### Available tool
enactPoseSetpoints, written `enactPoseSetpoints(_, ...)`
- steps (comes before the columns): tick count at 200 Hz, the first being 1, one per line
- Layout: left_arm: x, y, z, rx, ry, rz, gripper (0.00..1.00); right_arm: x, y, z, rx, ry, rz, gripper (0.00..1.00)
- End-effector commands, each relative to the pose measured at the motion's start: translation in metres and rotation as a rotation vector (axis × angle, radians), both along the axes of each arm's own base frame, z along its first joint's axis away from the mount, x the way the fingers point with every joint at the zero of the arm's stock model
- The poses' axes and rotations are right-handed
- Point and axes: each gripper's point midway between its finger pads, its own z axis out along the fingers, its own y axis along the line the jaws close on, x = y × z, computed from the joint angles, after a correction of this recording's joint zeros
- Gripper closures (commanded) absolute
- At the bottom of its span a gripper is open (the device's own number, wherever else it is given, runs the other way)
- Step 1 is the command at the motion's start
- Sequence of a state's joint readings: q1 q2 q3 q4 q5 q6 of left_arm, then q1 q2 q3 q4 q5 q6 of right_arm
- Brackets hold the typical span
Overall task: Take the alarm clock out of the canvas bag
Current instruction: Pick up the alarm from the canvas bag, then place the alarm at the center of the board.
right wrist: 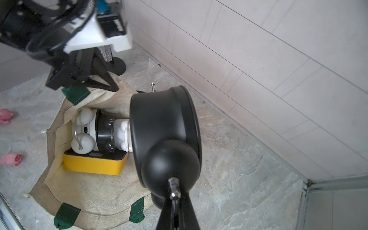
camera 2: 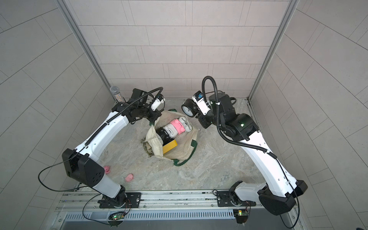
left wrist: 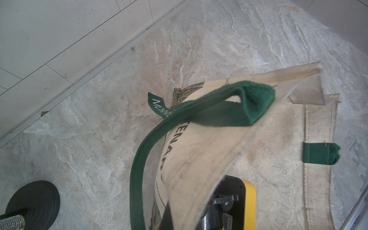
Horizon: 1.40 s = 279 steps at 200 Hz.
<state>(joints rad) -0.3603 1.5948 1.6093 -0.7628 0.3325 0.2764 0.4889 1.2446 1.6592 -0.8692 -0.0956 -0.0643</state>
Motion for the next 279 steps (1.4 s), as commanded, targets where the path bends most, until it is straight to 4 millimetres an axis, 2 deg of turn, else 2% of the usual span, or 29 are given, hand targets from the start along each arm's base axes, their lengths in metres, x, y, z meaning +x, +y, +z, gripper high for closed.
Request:
enactPoseSetpoints(1,0.013,-0.008,0.076,-0.122,-0.254,-0.013,1.0,0.005,-0.016,0.014,0.196,-0.002,-0.076,1.0)
enactPoseSetpoints(31,0.011,-0.009,0.078,-0.129,-0.257,-0.016,1.0,0.033,-0.075,-0.02,0.301,0.055,-0.314,1.0)
enactPoseSetpoints(54,0.011,-0.009,0.076,-0.128,-0.255,-0.018,1.0,0.043,-0.109,-0.047,0.43,0.096,-0.441,1.0)
enactPoseSetpoints(96,0.01,-0.01,0.075,-0.127,-0.248,-0.022,1.0,0.053,-0.146,-0.103,0.629,0.202,-0.561,1.0)
enactPoseSetpoints(126,0.006,-0.012,0.073,-0.13,-0.236,-0.038,1.0,0.064,-0.152,-0.137,0.719,0.252,-0.585,1.0)
enactPoseSetpoints(159,0.002,-0.014,0.073,-0.13,-0.231,-0.051,1.0,0.08,-0.147,-0.175,0.801,0.311,-0.589,1.0)
enactPoseSetpoints(191,-0.001,-0.016,0.076,-0.134,-0.237,-0.06,1.0,0.092,-0.147,-0.203,0.844,0.35,-0.608,1.0)
enactPoseSetpoints(229,-0.01,-0.02,0.077,-0.121,-0.25,-0.089,1.0,0.102,-0.15,-0.225,0.886,0.356,-0.631,1.0)
enactPoseSetpoints(279,-0.011,-0.023,0.071,-0.085,-0.25,-0.095,1.0,0.113,-0.151,-0.248,0.928,0.398,-0.644,1.0)
